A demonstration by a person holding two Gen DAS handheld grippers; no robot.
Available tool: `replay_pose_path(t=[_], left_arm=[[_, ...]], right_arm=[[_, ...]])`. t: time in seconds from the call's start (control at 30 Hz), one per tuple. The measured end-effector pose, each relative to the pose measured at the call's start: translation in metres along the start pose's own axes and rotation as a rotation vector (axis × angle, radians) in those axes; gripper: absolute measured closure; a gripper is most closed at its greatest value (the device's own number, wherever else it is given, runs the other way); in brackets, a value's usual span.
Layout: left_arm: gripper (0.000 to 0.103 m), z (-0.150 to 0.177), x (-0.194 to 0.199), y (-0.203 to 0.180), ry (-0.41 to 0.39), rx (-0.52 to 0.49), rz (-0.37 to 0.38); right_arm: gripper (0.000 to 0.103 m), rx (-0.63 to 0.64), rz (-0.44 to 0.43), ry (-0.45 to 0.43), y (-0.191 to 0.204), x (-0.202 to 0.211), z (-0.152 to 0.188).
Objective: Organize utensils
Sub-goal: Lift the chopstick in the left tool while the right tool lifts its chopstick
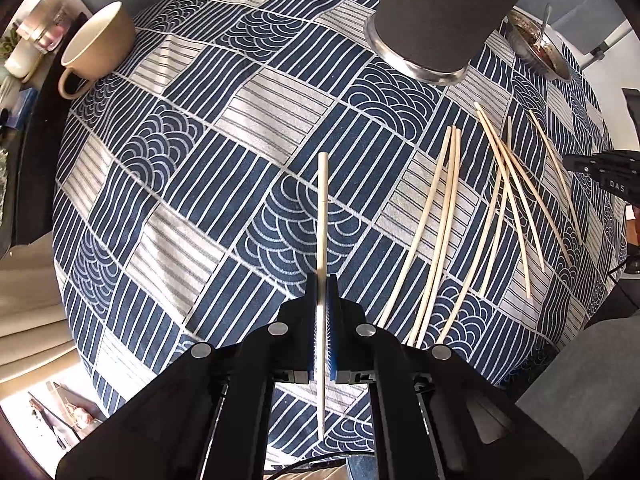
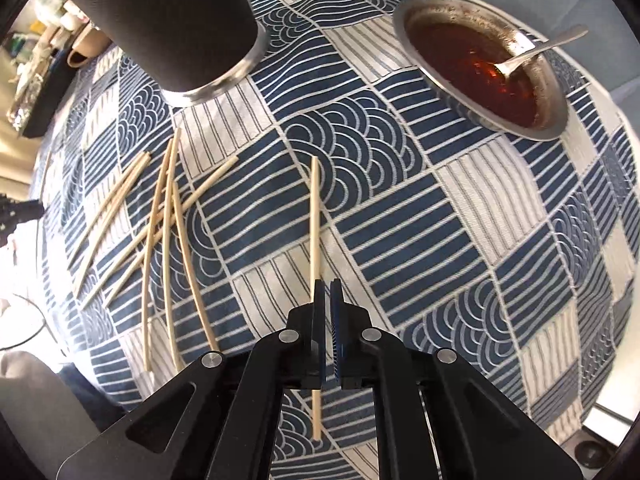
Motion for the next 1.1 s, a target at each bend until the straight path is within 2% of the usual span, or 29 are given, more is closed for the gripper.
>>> replay_pose_path(t=[0.13, 0.27, 0.33, 0.37, 0.43, 0.53, 0.57, 0.63, 0.67, 0.83, 1.1], left_arm=[[0.099, 0.016, 0.005, 0.011, -0.012, 0.025, -0.004], [0.098, 0.040, 0.008, 0.021, -0.025, 0.039, -0.014], [0.098, 0.049, -0.001, 0.028, -0.028, 0.048, -0.018], [0.098, 0.049, -0.018, 0.039, -0.030, 0.052, -0.019], [0.098, 0.053, -0.018, 0.041, -0.034, 0.062, -0.023], [0.098, 0.057, -0.019, 0.042, -0.038, 0.070, -0.022], [0.098, 0.059, -0.017, 0.043, -0.040, 0.070, -0.023], [0.098, 0.057, -0.019, 0.041, -0.045, 0.068, -0.026], [0.098, 0.051, -0.024, 0.035, -0.047, 0.068, -0.026], [0.098, 0.048, -0.014, 0.034, -0.069, 0.059, -0.035], [0.098, 0.025, 0.008, 0.030, -0.112, 0.016, -0.054]], right_arm=[[0.097, 0.023, 0.012, 0.015, 0.006, -0.008, -0.003], [0.091, 0.046, 0.041, 0.014, 0.019, -0.017, -0.010], [0.091, 0.049, 0.044, 0.018, 0.021, -0.018, -0.010], [0.091, 0.048, 0.041, 0.022, 0.021, -0.017, -0.010], [0.091, 0.049, 0.043, 0.030, 0.026, -0.017, -0.009], [0.092, 0.104, 0.117, 0.012, 0.043, -0.022, -0.007], [0.098, 0.128, 0.137, 0.008, 0.051, -0.025, -0.004], [0.098, 0.159, 0.161, -0.001, 0.070, -0.031, -0.002], [0.098, 0.154, 0.153, -0.002, 0.072, -0.032, -0.002], [0.099, 0.034, 0.007, 0.010, 0.062, -0.021, 0.003], [0.099, 0.050, -0.141, -0.127, 0.092, 0.045, 0.007]])
Point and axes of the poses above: each gripper's, at about its wrist camera, not at the fingertips, and x roughly against the way its jaws point, y to its left, z to its underside, the point moved 5 cm from there along -x, roughly the way its jaws point, and after that the axes turned 12 degrees about -x, right-handed, at the moved point
